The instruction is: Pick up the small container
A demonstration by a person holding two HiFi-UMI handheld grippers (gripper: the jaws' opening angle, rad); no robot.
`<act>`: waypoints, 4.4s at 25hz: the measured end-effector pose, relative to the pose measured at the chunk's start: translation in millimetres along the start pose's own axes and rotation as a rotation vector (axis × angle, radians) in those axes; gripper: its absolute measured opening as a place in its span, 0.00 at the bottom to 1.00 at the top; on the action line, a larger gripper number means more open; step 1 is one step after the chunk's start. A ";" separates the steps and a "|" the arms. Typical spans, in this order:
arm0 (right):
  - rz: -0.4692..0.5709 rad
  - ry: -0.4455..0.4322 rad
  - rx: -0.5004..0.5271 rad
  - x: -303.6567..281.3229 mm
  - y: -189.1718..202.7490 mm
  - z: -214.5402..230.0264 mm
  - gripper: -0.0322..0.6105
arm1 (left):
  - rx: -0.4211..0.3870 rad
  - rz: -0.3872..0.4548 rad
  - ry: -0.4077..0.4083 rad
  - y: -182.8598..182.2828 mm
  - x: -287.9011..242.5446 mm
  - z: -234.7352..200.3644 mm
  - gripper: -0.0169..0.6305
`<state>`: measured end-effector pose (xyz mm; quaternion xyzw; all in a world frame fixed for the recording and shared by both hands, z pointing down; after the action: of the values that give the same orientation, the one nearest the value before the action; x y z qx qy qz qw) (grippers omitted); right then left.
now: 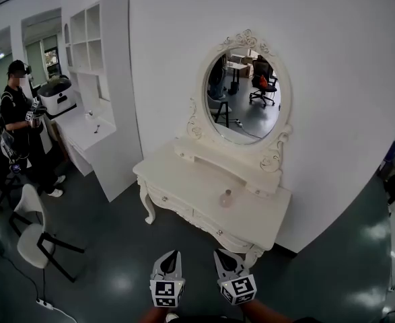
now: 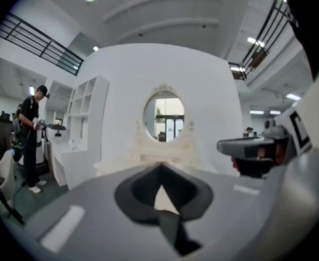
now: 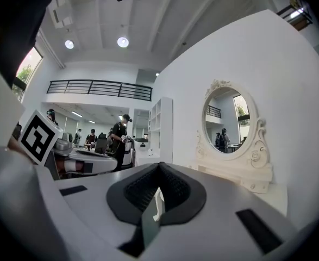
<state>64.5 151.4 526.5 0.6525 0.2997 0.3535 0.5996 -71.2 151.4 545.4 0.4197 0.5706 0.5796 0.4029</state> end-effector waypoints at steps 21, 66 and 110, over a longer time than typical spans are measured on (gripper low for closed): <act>0.049 0.016 -0.051 -29.8 -2.2 -37.7 0.06 | 0.011 -0.013 0.026 9.5 17.2 -42.7 0.04; 0.087 0.008 -0.106 -172.5 19.2 121.9 0.06 | -0.047 -0.015 0.005 7.0 -188.5 -72.6 0.04; 0.032 0.495 0.015 -302.7 39.3 205.3 0.06 | 0.033 -0.018 0.570 24.6 -414.5 -113.6 0.04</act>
<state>59.0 -216.5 528.3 0.5550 0.4299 0.5097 0.4973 -44.5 -278.0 559.2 0.2410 0.6739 0.6614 0.2244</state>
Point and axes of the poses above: the fingertips, and each gripper's own axes: x backward along the fingers, z to its right, y out of its underside, the point moved 1 cm from there along x, backward along the fingers, and after that the axes turned 10 degrees about z, right-handed, at the moved point
